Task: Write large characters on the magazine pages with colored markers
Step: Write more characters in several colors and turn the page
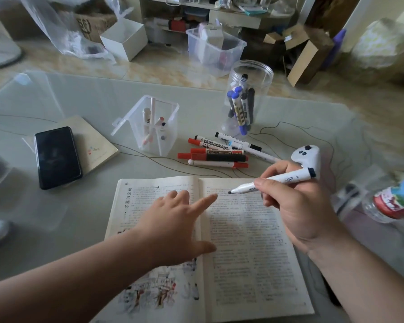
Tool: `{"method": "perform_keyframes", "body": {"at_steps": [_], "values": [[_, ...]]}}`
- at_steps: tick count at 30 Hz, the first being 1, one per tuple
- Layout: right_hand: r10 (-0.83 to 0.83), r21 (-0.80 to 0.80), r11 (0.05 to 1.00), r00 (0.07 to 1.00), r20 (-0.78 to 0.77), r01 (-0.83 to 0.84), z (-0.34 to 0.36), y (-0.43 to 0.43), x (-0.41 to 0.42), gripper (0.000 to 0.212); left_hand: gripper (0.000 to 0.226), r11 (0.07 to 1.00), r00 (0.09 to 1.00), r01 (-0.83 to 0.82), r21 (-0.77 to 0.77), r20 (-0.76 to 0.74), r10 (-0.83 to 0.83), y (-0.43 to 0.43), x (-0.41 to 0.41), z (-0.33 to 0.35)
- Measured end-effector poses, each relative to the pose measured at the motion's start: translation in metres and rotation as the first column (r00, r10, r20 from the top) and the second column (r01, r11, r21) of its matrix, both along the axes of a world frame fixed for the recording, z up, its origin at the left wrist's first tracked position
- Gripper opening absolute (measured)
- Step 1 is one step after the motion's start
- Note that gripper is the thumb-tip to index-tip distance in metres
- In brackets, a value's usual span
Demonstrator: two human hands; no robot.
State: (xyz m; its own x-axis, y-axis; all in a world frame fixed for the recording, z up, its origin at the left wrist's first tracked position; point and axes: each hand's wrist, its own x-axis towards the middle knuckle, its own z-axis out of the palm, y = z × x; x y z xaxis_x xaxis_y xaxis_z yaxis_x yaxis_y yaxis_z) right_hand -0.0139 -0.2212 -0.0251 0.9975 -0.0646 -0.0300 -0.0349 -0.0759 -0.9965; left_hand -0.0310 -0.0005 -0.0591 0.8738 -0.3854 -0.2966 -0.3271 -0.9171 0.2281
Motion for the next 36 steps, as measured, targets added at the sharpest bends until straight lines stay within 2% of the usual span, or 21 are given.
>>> {"method": "perform_keyframes", "body": {"at_steps": [3, 8, 12, 17, 21, 25, 36], "values": [[0.038, -0.066, 0.997, 0.998, -0.053, -0.042, -0.009, 0.001, 0.002, 0.008, 0.113, 0.997, 1.0, -0.013, 0.08, 0.006, 0.013, 0.005, 0.007, -0.015], [0.104, -0.157, 0.98, 0.99, -0.095, -0.118, -0.023, 0.007, 0.013, 0.007, 0.116, 0.99, 0.998, 0.018, 0.137, -0.061, -0.01, 0.001, -0.002, -0.01], [0.079, -0.322, 0.94, 0.989, -0.128, -0.117, -0.039, 0.013, 0.021, 0.021, 0.116, 0.986, 0.995, 0.038, 0.165, -0.093, -0.023, -0.004, -0.01, -0.009], [0.041, -0.327, 0.941, 0.989, -0.141, -0.085, -0.052, 0.017, 0.028, 0.014, 0.121, 0.987, 0.995, 0.018, 0.159, -0.102, -0.002, -0.001, -0.006, -0.015], [0.089, -0.354, 0.927, 0.989, -0.114, -0.125, -0.051, 0.016, 0.029, 0.008, 0.124, 0.989, 0.992, -0.004, 0.151, -0.123, 0.023, 0.006, 0.0, -0.015], [0.147, -0.39, 0.903, 0.983, -0.109, -0.178, -0.054, 0.018, 0.027, 0.01, 0.128, 0.988, 0.992, -0.012, 0.155, -0.12, 0.031, 0.005, 0.0, -0.015], [0.139, -0.449, 0.872, 0.978, -0.153, -0.194, -0.058, 0.024, 0.025, 0.009, 0.128, 0.989, 0.99, -0.026, 0.144, -0.133, 0.045, 0.004, -0.001, -0.013]]}}
